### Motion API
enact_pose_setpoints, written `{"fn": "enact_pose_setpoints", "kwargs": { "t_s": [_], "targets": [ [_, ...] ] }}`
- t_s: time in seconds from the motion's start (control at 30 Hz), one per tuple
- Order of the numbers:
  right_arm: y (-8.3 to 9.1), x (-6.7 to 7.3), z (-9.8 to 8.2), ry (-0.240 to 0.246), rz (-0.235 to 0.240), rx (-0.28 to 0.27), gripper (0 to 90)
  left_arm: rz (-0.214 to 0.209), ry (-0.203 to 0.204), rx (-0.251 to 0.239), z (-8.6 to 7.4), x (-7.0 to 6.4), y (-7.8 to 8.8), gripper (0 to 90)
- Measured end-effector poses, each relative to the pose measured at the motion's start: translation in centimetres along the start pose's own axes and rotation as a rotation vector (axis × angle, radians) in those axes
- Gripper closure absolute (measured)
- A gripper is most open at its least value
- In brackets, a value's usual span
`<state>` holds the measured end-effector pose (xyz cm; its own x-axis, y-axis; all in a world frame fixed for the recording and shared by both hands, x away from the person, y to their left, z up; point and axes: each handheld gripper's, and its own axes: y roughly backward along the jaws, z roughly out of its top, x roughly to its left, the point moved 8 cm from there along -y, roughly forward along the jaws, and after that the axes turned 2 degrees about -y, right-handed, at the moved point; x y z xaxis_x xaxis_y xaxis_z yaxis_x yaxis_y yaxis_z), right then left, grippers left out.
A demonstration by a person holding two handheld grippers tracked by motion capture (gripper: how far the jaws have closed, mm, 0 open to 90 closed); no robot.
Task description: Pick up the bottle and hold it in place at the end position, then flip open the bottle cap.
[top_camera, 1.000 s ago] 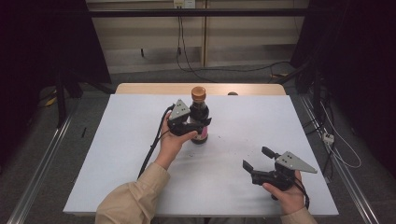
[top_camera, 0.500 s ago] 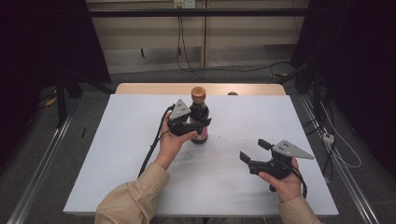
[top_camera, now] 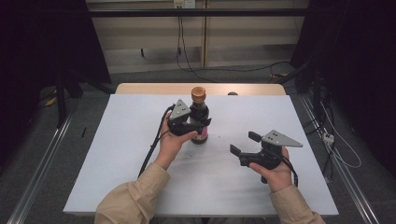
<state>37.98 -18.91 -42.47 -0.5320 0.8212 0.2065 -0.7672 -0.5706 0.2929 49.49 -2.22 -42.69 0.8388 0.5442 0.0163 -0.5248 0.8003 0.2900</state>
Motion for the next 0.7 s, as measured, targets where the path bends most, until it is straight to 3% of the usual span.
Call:
{"fn": "enact_pose_setpoints", "kwargs": {
  "t_s": [0.7],
  "targets": [
    [-1.2, 0.1, 1.7, 0.019, 0.008, 0.011, 7.7, 0.010, -0.001, 0.011, 0.0, -0.1, 0.1, 29.3]
  ]
}}
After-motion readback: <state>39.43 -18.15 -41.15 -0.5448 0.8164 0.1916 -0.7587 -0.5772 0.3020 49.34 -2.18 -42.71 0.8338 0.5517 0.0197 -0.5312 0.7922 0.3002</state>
